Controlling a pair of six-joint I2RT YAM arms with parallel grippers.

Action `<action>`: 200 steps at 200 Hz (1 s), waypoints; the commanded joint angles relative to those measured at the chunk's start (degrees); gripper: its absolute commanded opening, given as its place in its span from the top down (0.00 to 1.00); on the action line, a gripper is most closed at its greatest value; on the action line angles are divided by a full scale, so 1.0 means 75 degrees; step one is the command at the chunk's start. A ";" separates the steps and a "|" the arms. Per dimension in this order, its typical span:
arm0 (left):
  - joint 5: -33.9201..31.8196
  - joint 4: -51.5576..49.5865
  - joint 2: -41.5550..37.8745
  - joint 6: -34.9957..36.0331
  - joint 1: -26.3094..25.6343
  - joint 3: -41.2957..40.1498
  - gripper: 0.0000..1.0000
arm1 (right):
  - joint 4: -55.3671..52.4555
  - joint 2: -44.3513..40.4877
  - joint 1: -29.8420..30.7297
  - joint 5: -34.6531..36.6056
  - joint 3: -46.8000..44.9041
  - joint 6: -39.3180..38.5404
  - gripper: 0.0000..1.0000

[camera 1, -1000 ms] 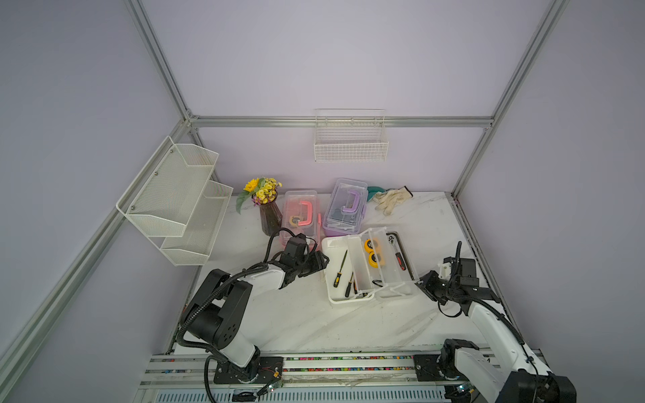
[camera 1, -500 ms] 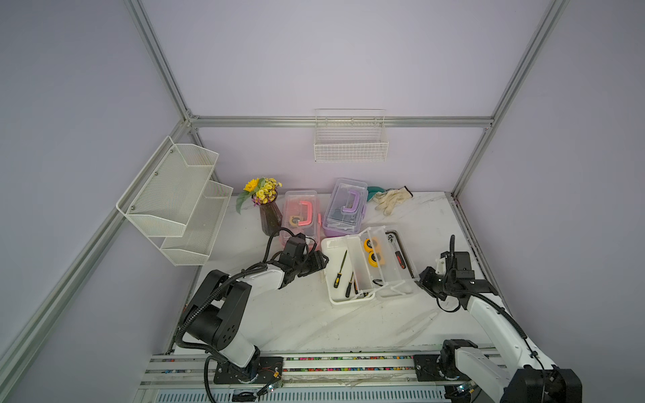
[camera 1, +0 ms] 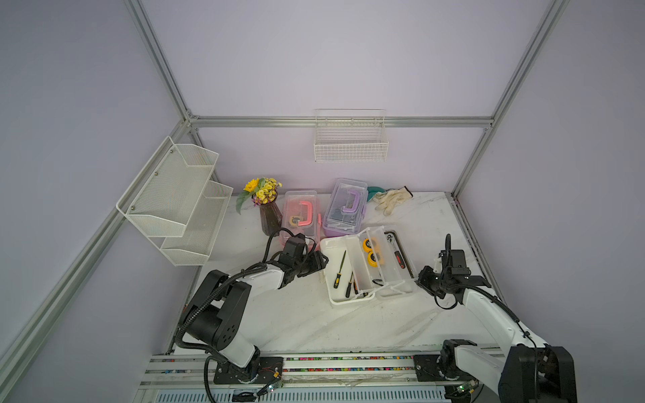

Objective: Close toolboxes
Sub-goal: Close the toolbox lid.

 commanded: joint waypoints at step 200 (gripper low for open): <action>0.0490 0.0883 -0.0083 -0.0177 -0.0046 -0.0088 0.38 | -0.0408 -0.0579 0.0905 0.1338 0.1471 -0.1333 0.97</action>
